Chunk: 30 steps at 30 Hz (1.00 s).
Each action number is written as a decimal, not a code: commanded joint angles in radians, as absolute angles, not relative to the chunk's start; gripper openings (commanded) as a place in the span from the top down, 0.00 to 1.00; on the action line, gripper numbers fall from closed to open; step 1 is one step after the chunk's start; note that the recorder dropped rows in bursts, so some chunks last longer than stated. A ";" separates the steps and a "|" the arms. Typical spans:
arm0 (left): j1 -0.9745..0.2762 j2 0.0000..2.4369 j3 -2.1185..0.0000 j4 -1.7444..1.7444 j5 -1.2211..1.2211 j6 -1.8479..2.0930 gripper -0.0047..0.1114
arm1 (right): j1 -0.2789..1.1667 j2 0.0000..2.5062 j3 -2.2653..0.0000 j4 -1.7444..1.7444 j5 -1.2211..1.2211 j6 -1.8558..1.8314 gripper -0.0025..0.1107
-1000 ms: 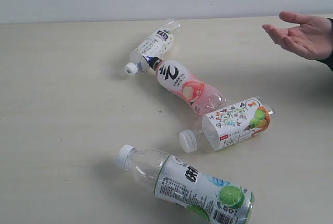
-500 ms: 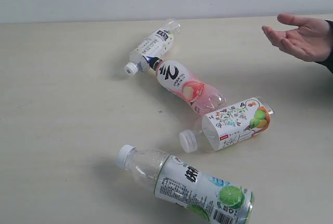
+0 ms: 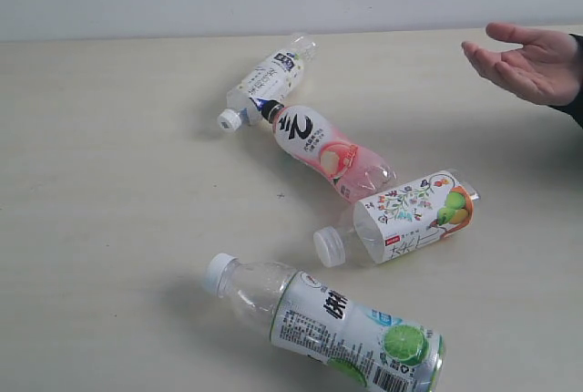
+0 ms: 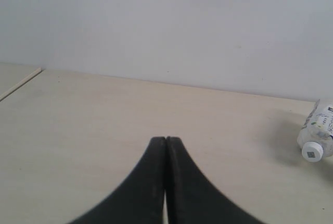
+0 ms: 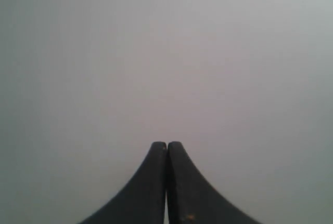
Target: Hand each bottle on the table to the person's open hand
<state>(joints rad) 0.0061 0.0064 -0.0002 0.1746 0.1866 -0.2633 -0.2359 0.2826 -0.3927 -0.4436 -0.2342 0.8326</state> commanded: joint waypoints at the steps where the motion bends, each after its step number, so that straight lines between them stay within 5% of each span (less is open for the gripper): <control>1: 0.001 0.000 0.000 0.172 0.181 -0.263 0.96 | -0.227 0.459 -0.548 -1.291 -0.228 1.424 0.98; 6: 0.001 0.000 0.000 0.172 0.181 -0.263 0.96 | -0.227 0.670 -0.705 -1.744 -0.226 1.696 0.98; 11: 0.001 0.000 0.000 0.172 0.181 -0.263 0.96 | -0.227 0.776 -0.744 -1.744 -0.127 1.467 0.98; 15: 0.001 0.000 0.000 0.172 0.181 -0.263 0.96 | -0.227 0.798 -0.722 -1.744 -0.109 0.913 0.98; 19: 0.001 0.000 0.000 0.172 0.181 -0.263 0.96 | -0.227 0.888 -0.714 -1.724 0.334 0.665 0.98; 24: 0.001 0.000 0.000 0.172 0.181 -0.263 0.96 | -0.227 1.083 -0.819 -1.223 0.916 0.527 0.98; 30: 0.001 0.000 0.000 0.172 0.181 -0.263 0.96 | -0.221 1.194 -1.025 0.081 1.078 -0.599 0.98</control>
<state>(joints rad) 0.0061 0.0064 -0.0002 0.1746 0.1866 -0.2633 -0.2261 1.1747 -0.9606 -0.4662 0.9899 -0.1400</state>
